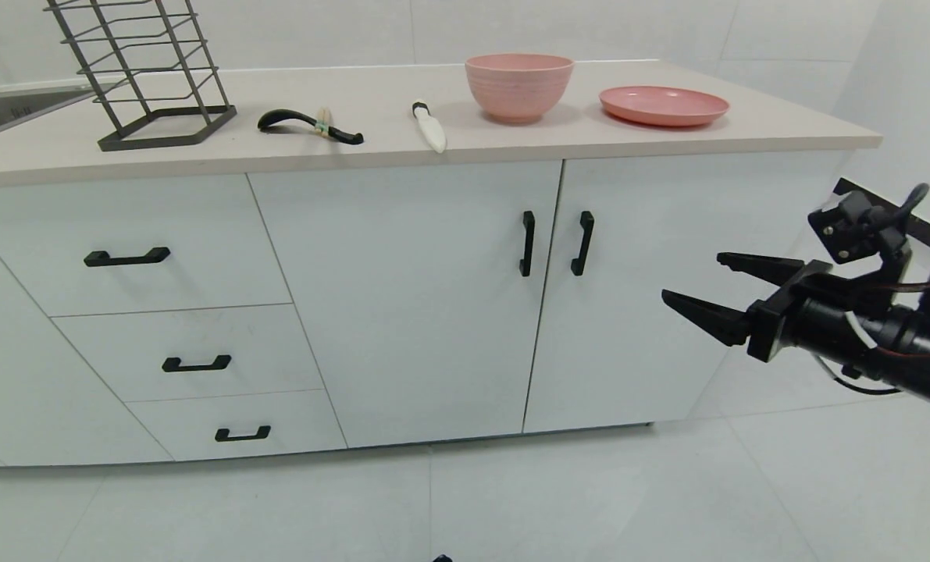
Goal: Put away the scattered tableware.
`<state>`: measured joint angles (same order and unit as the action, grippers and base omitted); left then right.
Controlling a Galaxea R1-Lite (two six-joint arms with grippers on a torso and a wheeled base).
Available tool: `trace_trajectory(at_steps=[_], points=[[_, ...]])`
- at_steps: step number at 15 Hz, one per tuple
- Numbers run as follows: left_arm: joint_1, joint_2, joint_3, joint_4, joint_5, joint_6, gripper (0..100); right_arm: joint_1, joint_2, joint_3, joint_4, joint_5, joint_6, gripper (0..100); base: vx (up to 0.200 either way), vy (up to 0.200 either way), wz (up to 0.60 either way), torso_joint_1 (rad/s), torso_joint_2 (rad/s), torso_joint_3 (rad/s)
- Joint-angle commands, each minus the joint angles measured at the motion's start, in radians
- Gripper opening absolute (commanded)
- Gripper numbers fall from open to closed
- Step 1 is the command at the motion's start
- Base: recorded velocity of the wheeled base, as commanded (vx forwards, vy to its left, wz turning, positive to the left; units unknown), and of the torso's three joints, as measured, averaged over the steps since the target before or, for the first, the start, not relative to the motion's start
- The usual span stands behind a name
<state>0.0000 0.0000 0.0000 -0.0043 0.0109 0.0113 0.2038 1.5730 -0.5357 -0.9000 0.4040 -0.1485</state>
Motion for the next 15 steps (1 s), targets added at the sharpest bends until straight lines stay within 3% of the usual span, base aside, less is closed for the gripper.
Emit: trace_trajectory(at_steps=[1, 6, 10, 15], points=[[0.0, 0.0, 0.0, 0.0, 0.0, -0.001, 100, -0.007, 0.094, -0.001, -0.048, 0.045, -0.02, 100, 0.0, 0.0, 0.0, 0.0, 0.0, 0.0], [0.0, 0.0, 0.0, 0.0, 0.001, -0.001, 100, -0.001, 0.121, -0.007, -0.077, 0.047, -0.023, 100, 0.0, -0.16, 0.0, 0.002, 0.0, 0.003], [0.0, 0.0, 0.0, 0.0, 0.001, -0.002, 100, 0.0, 0.162, -0.007, -0.132, 0.095, -0.025, 100, 0.0, 0.0, 0.0, 0.0, 0.0, 0.0], [0.0, 0.002, 0.0, 0.0, 0.001, -0.002, 100, 0.071, 0.226, -0.056, -0.185, 0.099, -0.025, 100, 0.0, 0.0, 0.0, 0.0, 0.0, 0.0]])
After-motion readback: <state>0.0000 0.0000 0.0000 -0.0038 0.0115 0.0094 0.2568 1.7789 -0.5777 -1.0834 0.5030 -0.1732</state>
